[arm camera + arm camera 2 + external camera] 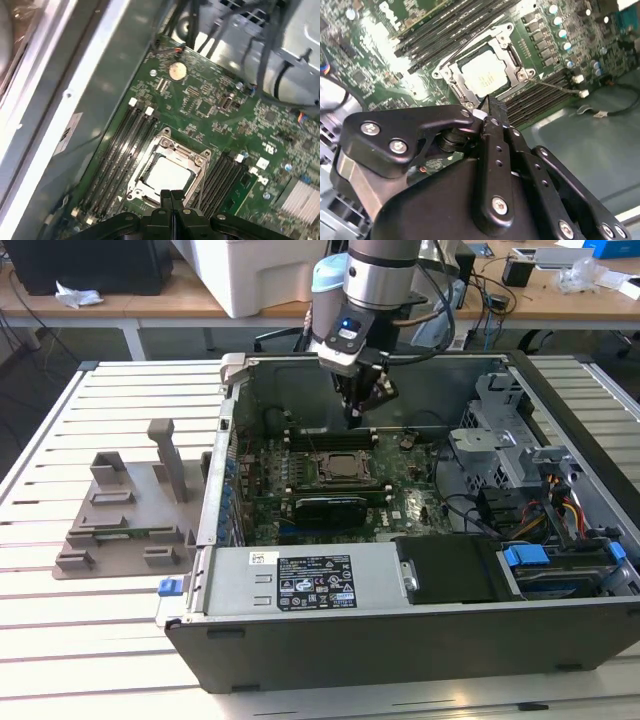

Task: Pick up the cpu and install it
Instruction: 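Install the first cpu locking lever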

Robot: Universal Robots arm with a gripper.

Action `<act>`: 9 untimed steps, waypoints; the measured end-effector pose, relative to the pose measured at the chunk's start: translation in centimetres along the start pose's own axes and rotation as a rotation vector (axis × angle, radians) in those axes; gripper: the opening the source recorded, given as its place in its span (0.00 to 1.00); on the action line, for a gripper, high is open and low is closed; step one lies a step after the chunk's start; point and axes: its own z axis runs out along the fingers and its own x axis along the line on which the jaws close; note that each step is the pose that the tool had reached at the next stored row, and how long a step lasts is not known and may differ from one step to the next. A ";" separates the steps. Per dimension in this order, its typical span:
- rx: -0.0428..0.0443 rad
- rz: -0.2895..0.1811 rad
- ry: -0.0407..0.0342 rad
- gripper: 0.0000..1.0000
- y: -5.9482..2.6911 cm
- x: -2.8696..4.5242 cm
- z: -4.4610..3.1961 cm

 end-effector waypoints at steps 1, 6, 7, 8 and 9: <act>-0.0009 -0.039 -0.0015 0.11 -0.01 0.00 0.00; -0.0004 -0.184 -0.0135 0.11 0.00 0.00 0.01; -0.0001 -0.213 -0.0161 0.11 0.00 0.00 0.01; 0.0001 -0.234 -0.0180 0.11 0.00 0.00 0.01; 0.0001 -0.252 -0.0196 0.11 0.00 0.00 0.02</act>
